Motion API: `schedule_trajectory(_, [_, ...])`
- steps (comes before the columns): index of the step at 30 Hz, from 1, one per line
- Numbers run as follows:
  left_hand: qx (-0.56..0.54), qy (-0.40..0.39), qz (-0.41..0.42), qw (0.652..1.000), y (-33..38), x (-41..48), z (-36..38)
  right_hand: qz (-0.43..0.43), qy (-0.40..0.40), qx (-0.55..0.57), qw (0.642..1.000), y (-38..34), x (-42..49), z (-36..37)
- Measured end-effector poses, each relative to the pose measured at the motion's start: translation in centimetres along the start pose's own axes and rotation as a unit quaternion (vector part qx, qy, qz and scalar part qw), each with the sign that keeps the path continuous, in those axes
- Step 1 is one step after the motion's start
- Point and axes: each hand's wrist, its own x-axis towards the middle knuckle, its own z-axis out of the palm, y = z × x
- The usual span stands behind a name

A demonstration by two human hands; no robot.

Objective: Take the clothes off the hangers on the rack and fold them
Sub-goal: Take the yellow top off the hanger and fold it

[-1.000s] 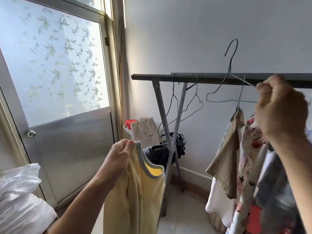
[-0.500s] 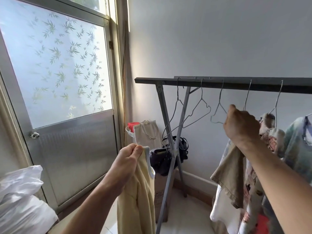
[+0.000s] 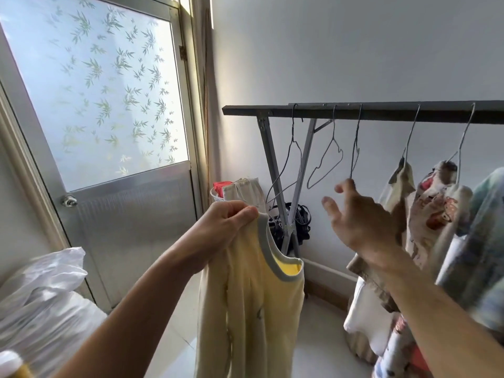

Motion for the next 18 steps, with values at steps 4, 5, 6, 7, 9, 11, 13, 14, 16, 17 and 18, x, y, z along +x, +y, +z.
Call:
schedule_trajectory(4, [0.04, -0.067, 0.034, 0.996, 1.2, -0.3, -0.3, -0.112, -0.229, 0.328, 0.91, -3.0, -2.7, 2.4])
schedule_trajectory(5, [0.037, -0.071, 0.043, 0.996, 1.4, -0.4, -0.5, -0.131, -0.271, 0.336, 0.892, -3.4, -3.1, 3.1])
schedule_trajectory(6, [0.035, -0.067, 0.052, 0.996, 1.6, -0.5, -0.6, -0.139, -0.304, 0.337, 0.88, -3.5, -3.4, 3.8])
schedule_trajectory(7, [0.036, -0.058, 0.061, 0.996, 1.7, -0.7, -0.9, -0.133, -0.332, 0.342, 0.869, -3.3, -3.7, 4.4])
schedule_trajectory(9, [0.03, -0.028, 0.072, 0.997, 1.7, -1.1, -1.8, -0.113, -0.371, 0.351, 0.852, -2.3, -4.1, 5.4])
schedule_trajectory(11, [0.01, -0.005, 0.067, 0.998, 1.6, -1.5, -3.1, -0.098, -0.363, 0.346, 0.86, -0.6, -4.2, 5.7])
schedule_trajectory(13, [0.027, -0.005, 0.06, 0.998, 1.2, -2.0, -5.0, -0.07, -0.33, 0.37, 0.866, 0.5, -4.0, 5.2])
schedule_trajectory(14, [0.052, -0.013, 0.059, 0.997, 0.8, -2.2, -5.9, -0.054, -0.315, 0.393, 0.862, 0.8, -3.8, 4.8])
schedule_trajectory(16, [0.104, -0.047, 0.052, 0.992, 0.1, -2.5, -7.6, -0.044, -0.284, 0.411, 0.865, 1.0, -3.3, 3.8])
schedule_trajectory(17, [0.12, -0.067, 0.045, 0.989, -0.3, -2.7, -8.3, -0.049, -0.267, 0.408, 0.872, 0.8, -3.0, 3.4])
schedule_trajectory(18, [0.126, -0.083, 0.039, 0.988, -0.6, -2.7, -8.8, -0.053, -0.248, 0.406, 0.878, 0.5, -2.8, 2.9])
